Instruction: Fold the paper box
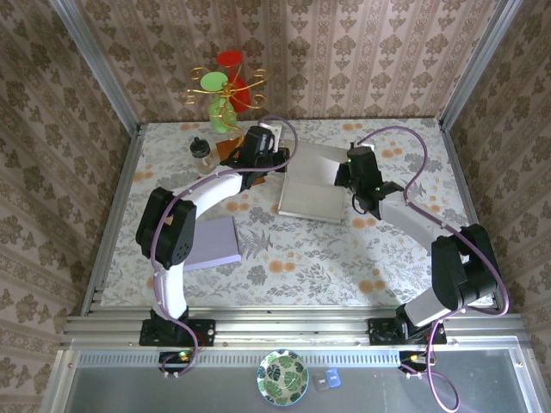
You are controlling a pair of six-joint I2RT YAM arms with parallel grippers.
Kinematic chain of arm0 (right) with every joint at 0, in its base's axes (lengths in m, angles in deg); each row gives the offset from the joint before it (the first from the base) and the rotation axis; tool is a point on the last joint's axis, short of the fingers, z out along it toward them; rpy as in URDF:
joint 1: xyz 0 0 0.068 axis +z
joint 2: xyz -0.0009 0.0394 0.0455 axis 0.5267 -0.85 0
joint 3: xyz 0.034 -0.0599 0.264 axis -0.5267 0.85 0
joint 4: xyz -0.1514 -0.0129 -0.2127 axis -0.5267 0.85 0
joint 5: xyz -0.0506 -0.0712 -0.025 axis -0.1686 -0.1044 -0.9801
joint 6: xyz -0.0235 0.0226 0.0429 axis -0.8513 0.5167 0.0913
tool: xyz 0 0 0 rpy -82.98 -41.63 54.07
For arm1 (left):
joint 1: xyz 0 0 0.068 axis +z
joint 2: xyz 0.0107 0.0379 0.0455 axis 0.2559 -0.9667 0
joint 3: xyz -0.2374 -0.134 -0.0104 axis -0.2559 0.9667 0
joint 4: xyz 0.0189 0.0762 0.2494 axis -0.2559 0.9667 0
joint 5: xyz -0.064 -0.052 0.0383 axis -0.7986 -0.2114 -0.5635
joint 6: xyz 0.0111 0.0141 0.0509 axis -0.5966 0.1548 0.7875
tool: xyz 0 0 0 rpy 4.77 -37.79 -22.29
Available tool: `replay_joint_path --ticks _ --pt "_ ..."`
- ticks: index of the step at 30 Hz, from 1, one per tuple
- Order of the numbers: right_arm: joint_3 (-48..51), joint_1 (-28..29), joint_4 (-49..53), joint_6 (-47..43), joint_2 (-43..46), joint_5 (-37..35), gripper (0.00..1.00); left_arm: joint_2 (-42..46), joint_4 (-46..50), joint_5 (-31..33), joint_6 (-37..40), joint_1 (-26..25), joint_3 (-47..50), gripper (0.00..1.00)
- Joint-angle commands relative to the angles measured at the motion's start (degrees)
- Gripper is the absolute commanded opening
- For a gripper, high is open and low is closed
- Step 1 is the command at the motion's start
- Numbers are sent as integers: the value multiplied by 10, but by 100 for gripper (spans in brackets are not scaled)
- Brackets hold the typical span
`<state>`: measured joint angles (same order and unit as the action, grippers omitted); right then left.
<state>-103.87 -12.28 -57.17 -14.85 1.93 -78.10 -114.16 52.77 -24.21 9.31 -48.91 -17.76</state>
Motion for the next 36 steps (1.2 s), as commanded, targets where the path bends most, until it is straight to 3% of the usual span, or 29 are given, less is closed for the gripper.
replay_joint_path --ticks 1,8,15,27,36 --pt "43 17 -148 31 -4 7 0 5 -129 -61 -31 -14 39 0" --pt "156 23 -323 29 10 18 0 4 -335 -82 -46 -14 153 0" --pt "227 39 -360 7 51 -12 0 20 -458 -66 -41 -29 246 0" --pt "266 94 -260 -39 113 -52 1 24 -601 -4 0 -77 372 0" --pt "280 100 -144 23 174 -64 17 21 -630 84 56 -128 414 0"
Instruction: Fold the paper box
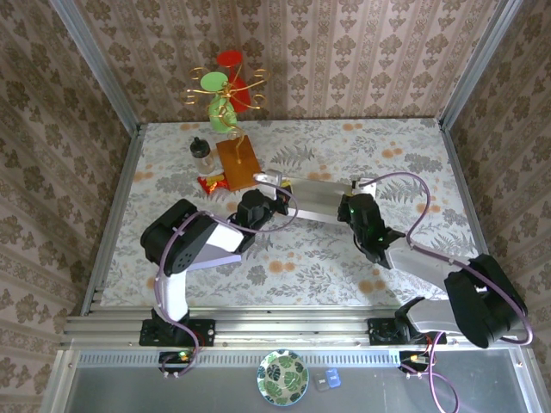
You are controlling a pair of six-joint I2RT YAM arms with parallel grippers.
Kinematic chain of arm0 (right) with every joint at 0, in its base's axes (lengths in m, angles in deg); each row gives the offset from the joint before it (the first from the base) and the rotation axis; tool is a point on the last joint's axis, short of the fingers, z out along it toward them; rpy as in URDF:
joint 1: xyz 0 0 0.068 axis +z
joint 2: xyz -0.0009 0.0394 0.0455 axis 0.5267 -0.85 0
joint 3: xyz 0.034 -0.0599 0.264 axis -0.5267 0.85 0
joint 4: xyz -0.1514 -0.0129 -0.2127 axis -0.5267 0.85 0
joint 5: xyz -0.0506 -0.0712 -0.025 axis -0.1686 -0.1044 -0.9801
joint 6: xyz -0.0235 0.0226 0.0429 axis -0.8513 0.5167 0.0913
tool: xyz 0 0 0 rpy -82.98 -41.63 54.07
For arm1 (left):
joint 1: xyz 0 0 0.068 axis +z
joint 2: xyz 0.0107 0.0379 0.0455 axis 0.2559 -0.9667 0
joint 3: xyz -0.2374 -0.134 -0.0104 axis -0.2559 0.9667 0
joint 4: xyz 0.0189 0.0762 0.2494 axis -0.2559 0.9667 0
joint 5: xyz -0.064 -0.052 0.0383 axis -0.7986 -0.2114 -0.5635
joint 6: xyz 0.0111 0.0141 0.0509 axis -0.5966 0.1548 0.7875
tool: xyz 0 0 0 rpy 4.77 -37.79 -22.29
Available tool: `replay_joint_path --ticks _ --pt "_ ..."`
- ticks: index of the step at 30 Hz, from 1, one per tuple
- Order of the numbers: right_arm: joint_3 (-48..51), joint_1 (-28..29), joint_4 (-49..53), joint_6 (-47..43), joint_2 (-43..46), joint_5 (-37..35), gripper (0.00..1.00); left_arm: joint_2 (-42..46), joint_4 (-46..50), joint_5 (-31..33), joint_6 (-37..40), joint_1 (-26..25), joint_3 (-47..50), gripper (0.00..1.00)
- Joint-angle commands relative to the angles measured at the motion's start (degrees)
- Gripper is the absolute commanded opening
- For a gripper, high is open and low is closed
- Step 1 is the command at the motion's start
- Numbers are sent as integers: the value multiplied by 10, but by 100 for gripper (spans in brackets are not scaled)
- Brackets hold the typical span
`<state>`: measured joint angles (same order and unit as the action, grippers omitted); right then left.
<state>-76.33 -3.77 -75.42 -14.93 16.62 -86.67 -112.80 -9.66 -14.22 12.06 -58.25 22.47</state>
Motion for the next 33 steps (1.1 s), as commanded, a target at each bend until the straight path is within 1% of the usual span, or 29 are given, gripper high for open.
replay_joint_path --ticks 1,5,7,8,11,18,20,21,22,23,28,33 --pt "6 16 49 31 38 24 22 7 -5 -5 34 -40 14 0" --pt "2 14 111 69 82 61 32 9 4 39 66 -61 15 0" --pt "0 15 149 94 103 83 40 10 15 52 81 -71 11 0" --pt "1 15 165 106 114 93 43 10 21 59 86 -74 9 0" --pt "11 15 205 151 153 127 53 6 30 73 95 -83 6 0" --pt "17 13 288 220 237 184 67 2 42 93 105 -96 6 0" --pt "2 14 331 234 253 202 77 1 49 96 108 -97 2 0" --pt "-3 14 347 240 259 209 79 0 51 97 108 -97 1 0" --pt "-10 13 364 246 265 220 80 -1 50 98 108 -97 0 0" --pt "-17 13 379 252 270 231 83 -1 51 100 108 -98 0 0" --pt "-56 13 459 284 277 281 85 -2 56 101 108 -99 -3 0" --pt "-85 13 493 313 285 336 86 0 58 103 105 -99 0 0"
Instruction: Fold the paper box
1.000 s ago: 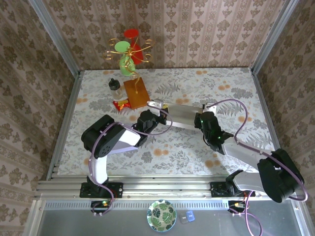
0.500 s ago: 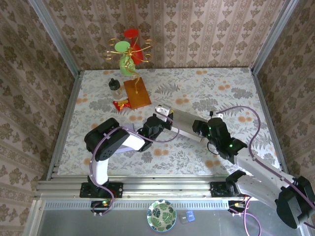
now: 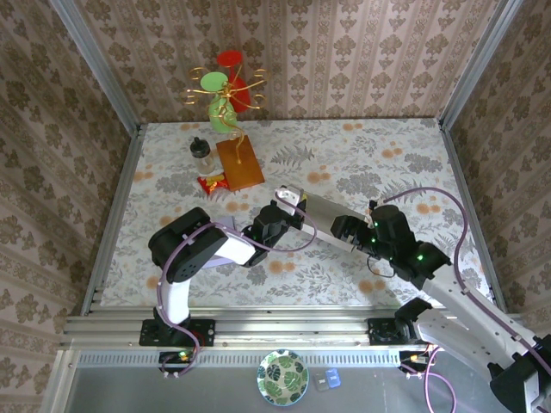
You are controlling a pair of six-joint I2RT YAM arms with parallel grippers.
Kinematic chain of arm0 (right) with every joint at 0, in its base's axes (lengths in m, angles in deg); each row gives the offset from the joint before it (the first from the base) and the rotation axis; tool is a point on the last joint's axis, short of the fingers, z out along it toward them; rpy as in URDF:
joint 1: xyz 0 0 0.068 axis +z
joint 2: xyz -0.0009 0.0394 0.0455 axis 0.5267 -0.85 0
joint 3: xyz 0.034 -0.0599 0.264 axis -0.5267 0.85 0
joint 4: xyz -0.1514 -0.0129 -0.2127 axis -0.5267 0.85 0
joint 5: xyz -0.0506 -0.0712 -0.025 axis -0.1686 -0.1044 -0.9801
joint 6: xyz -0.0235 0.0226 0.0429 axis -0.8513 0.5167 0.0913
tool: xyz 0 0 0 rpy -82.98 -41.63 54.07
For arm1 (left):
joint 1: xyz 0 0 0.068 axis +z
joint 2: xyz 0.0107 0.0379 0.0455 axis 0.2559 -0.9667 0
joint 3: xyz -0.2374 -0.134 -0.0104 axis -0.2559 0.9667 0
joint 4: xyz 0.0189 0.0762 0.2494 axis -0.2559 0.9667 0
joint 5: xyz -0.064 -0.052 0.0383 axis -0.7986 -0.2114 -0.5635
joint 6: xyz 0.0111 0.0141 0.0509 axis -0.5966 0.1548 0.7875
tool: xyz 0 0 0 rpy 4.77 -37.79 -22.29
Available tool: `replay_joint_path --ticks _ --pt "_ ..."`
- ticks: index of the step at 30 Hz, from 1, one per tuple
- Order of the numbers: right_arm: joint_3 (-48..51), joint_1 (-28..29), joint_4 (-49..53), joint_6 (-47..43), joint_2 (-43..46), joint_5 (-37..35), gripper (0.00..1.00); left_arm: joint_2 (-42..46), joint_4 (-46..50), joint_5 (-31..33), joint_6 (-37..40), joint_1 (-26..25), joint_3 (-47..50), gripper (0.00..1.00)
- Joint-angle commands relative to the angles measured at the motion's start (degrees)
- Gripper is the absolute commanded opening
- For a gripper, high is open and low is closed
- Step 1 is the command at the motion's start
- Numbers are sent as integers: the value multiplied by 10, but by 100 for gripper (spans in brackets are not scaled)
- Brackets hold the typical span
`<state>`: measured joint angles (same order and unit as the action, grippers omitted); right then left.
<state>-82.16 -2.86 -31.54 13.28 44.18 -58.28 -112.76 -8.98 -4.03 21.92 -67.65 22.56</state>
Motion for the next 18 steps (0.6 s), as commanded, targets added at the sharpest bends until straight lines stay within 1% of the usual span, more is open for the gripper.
replay_joint_path --ticks 1,7,10,13,15,18 --pt "-36 4 63 33 10 63 86 -1 52 1 5 -6 -1 0" --pt "-117 4 128 37 28 89 86 -2 54 1 6 -5 -2 0" --pt "-161 3 142 35 31 88 85 -4 55 1 6 -6 -3 0" --pt "-211 -3 165 31 21 70 83 -3 55 2 5 -6 -3 0" --pt "-245 -21 185 33 8 54 82 -2 55 2 6 -7 -3 0" --pt "-289 -86 223 48 -24 68 79 -2 56 1 5 -6 -2 0"
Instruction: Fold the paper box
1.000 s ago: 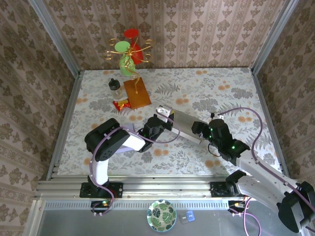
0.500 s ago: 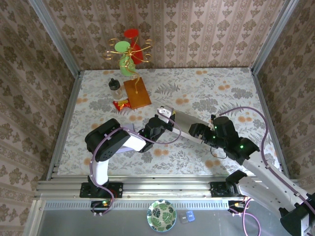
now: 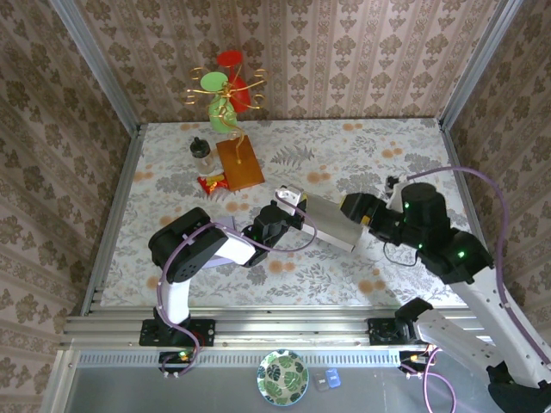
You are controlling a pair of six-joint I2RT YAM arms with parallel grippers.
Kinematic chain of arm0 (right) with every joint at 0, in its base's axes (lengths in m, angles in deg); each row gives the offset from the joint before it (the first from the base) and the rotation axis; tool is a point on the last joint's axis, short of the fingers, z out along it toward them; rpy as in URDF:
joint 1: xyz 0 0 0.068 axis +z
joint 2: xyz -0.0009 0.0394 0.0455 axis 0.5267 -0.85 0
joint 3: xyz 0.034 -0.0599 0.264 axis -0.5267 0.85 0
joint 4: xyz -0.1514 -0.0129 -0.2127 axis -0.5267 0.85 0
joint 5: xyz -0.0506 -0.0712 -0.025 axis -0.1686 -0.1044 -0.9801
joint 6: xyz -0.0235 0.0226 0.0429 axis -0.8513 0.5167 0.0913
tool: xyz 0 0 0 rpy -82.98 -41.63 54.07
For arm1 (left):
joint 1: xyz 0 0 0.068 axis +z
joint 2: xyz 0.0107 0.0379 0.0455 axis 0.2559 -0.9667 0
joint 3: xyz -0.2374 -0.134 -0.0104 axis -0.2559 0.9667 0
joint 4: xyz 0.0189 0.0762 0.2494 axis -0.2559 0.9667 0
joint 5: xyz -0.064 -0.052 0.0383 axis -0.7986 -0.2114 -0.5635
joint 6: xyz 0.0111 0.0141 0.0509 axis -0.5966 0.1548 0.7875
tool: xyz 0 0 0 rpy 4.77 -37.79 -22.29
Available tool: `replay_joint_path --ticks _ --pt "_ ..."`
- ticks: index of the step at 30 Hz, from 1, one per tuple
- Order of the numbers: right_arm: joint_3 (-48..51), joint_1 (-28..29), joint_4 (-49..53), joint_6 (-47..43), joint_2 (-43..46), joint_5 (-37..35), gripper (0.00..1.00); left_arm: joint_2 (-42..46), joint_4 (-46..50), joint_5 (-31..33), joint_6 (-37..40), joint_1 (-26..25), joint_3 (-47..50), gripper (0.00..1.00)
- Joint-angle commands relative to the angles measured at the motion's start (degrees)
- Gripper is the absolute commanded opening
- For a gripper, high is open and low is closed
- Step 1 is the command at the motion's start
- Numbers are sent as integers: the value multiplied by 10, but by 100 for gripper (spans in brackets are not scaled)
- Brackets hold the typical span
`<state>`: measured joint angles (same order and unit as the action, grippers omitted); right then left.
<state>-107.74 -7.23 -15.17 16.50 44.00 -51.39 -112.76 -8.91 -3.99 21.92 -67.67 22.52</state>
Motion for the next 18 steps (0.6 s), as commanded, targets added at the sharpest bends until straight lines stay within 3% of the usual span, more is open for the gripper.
replay_joint_path --ticks 1,7,13,18 --pt "-38 -77 68 22 -34 16 77 -2 55 0 5 -7 0 0" --pt "-34 -219 104 34 -118 98 66 -2 48 0 4 -7 5 0" --pt "-31 -243 118 -3 -220 133 62 -3 42 -2 1 -8 13 0" --pt "-3 -248 110 -11 -251 145 60 -4 41 -4 -1 -9 13 0"
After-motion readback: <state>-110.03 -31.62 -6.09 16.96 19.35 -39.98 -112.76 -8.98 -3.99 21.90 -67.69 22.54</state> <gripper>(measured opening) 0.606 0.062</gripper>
